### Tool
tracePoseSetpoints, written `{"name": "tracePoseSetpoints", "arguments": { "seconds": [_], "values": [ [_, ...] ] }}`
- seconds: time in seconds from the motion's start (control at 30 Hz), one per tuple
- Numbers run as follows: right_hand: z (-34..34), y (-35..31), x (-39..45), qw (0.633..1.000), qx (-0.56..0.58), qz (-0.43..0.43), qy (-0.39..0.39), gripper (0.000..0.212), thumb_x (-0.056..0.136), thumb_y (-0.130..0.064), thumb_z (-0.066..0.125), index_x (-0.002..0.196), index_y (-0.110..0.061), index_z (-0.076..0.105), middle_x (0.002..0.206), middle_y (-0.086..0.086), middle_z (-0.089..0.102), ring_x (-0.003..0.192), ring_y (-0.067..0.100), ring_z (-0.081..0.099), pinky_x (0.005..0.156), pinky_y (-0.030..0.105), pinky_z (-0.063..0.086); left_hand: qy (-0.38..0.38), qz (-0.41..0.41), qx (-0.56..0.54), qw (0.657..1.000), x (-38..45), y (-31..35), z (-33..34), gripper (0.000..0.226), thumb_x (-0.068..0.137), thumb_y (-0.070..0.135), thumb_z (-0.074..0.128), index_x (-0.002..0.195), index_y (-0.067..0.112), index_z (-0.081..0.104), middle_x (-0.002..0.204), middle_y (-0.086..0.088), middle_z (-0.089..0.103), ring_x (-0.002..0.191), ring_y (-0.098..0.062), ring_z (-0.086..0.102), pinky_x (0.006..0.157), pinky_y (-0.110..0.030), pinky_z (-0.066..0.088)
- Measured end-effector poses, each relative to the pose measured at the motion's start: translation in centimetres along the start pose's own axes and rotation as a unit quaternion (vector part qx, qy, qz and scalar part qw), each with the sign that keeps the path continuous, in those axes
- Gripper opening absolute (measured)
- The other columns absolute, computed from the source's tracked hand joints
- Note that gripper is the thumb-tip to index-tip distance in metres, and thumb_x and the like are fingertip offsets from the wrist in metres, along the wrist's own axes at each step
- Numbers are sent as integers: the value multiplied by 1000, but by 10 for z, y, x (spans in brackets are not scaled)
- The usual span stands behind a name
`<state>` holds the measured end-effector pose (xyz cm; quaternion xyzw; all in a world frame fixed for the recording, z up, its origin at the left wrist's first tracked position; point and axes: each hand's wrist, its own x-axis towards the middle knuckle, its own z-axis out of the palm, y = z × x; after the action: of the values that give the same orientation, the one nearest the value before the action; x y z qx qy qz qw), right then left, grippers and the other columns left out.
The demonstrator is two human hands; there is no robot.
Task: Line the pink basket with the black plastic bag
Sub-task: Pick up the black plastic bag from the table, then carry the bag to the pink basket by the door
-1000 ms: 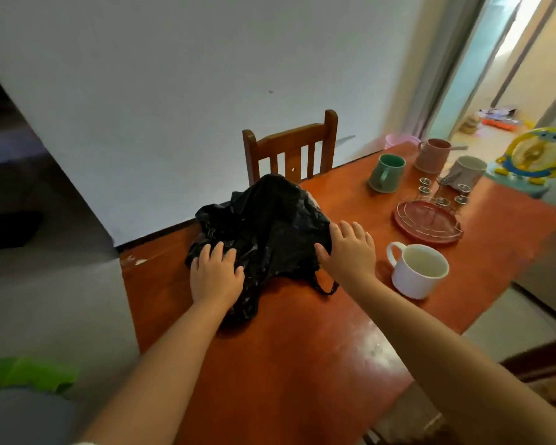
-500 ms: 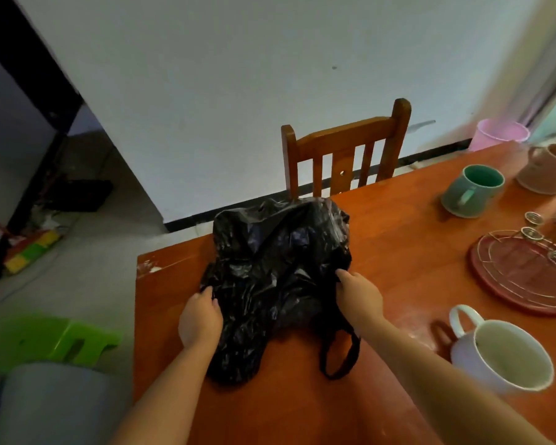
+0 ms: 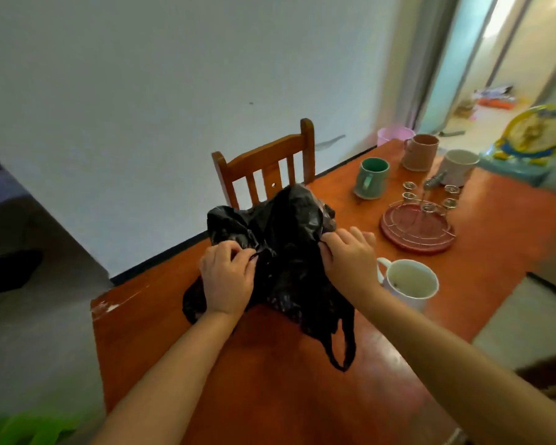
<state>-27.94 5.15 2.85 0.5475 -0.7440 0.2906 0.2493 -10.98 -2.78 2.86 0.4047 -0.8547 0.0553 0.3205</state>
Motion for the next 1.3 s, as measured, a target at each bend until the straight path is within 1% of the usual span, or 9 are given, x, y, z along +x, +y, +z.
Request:
{"name": "tracePoseSetpoints", "arguments": {
  "seconds": [0.33,0.47,0.57,0.67,0.8,0.87,1.03,1.17,1.3],
  "values": [
    [-237,112,-59,955,-189,122,192,29,79,-18,51,58,-7,67,52,8,66,54,27,63,64,33,32,154,212,-249,932,25,223,-53,22,75,18,64,69,1,75,63,-15,70,74,-24,54,66,-34,42],
    [-322,163,-118,937,-222,180,203,10,73,-4,65,65,1,68,58,17,67,57,34,62,58,38,51,119,282,-288,907,8,333,-73,10,69,8,73,67,-1,74,64,-18,70,67,-36,66,68,-36,48],
    [-369,216,-168,922,-254,191,220,7,72,1,66,68,6,67,65,22,66,61,36,61,58,35,51,97,344,-304,883,-12,422,-74,24,78,18,61,69,-1,73,74,-19,71,81,-33,62,74,-36,41],
    [-409,279,-214,907,-297,212,211,7,69,8,74,68,9,67,75,24,68,66,39,64,60,34,56,111,423,-268,858,-29,519,-70,29,78,20,52,63,3,70,71,-13,73,73,-30,70,73,-33,34],
    [-458,365,-256,888,-363,223,174,15,59,8,82,63,6,68,70,20,70,64,34,66,57,32,55,128,477,-217,842,-42,624,-44,16,73,15,72,58,9,68,57,-6,68,57,-25,67,66,-30,29],
    [-472,399,-267,886,-387,212,143,15,58,8,83,62,5,68,70,19,71,65,34,68,60,32,55,119,492,-202,839,-48,658,-26,16,69,15,77,58,10,67,55,-5,67,55,-24,65,64,-30,28],
    [-461,476,-276,901,-391,173,72,16,57,2,83,64,-2,69,73,15,75,70,30,72,66,32,57,126,509,-161,836,-52,710,28,26,78,18,54,55,12,65,56,-3,67,57,-23,63,65,-29,29],
    [-423,539,-268,916,-356,181,23,21,54,2,84,65,-4,69,73,12,75,69,29,72,62,30,57,60,501,-117,855,-40,734,89,16,61,15,82,57,13,67,61,-4,69,60,-23,65,67,-29,31],
    [-384,612,-241,920,-344,186,-19,25,46,4,86,60,-4,68,69,11,74,65,27,72,61,29,59,6,467,-130,875,-5,765,156,17,73,19,64,57,14,68,59,-2,70,55,-21,66,56,-24,52]
  ]
}}
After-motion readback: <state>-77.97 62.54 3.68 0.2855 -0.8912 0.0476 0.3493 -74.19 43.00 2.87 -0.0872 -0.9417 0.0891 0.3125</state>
